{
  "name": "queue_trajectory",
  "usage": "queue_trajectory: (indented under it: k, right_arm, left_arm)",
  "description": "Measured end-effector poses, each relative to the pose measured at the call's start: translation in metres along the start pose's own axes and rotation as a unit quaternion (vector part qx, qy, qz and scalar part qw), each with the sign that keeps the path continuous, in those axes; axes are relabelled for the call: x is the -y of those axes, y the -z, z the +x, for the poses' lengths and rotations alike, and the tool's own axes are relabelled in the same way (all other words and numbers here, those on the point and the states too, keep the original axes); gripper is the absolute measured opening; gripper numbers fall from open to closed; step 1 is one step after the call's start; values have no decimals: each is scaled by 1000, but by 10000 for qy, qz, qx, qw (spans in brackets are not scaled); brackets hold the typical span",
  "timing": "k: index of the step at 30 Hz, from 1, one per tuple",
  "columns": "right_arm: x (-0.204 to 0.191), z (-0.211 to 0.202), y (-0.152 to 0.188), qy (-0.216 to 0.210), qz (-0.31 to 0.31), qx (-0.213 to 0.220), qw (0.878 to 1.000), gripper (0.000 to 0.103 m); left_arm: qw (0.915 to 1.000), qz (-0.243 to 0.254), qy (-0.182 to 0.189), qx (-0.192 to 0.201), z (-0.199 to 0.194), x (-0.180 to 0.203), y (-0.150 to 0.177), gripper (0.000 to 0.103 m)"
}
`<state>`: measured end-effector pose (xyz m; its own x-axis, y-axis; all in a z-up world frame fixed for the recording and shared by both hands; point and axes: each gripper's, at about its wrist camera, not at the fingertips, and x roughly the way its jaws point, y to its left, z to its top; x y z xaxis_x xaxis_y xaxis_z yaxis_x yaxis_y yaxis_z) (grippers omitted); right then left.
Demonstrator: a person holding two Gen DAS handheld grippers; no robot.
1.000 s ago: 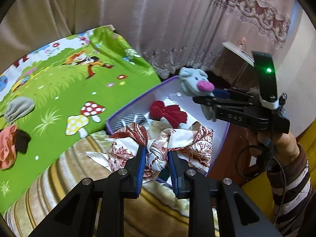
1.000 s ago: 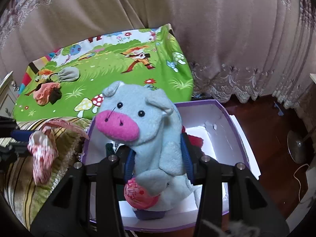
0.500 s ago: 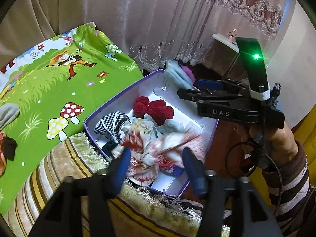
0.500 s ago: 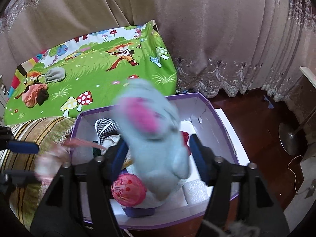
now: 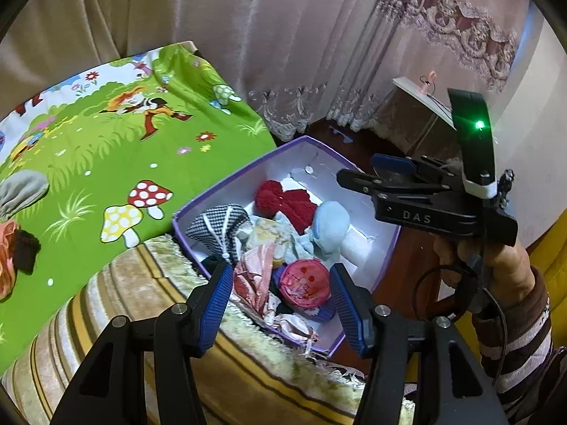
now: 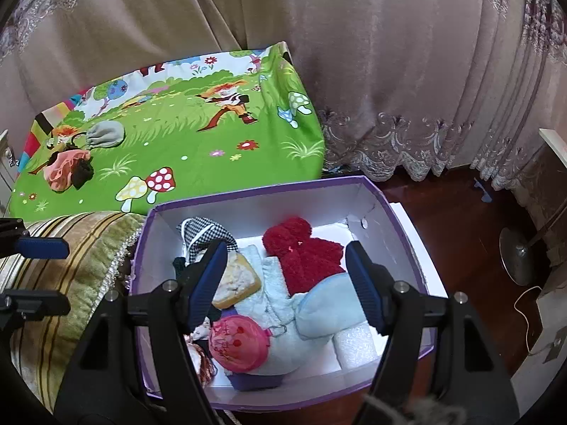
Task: Organize soft objects
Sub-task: 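Carry the pig plush and floral scarf into the box and open both tools, then move both open tools back over the pile of soft items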
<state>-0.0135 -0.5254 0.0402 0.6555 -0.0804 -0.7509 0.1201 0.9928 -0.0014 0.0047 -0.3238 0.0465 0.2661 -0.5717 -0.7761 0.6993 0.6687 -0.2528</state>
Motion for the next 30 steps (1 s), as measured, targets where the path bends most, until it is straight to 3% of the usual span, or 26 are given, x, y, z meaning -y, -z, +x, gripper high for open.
queue_trajectory:
  k: [15, 30]
  right_arm:
    - [-51, -2, -20, -398, -376, 63, 9985, 75]
    - [-130, 5, -38, -859, -1073, 13, 9905, 76]
  left_arm:
    - [9962, -714, -347, 367, -29, -62, 8, 58]
    - [9831, -1500, -782, 698, -71, -141, 34, 58]
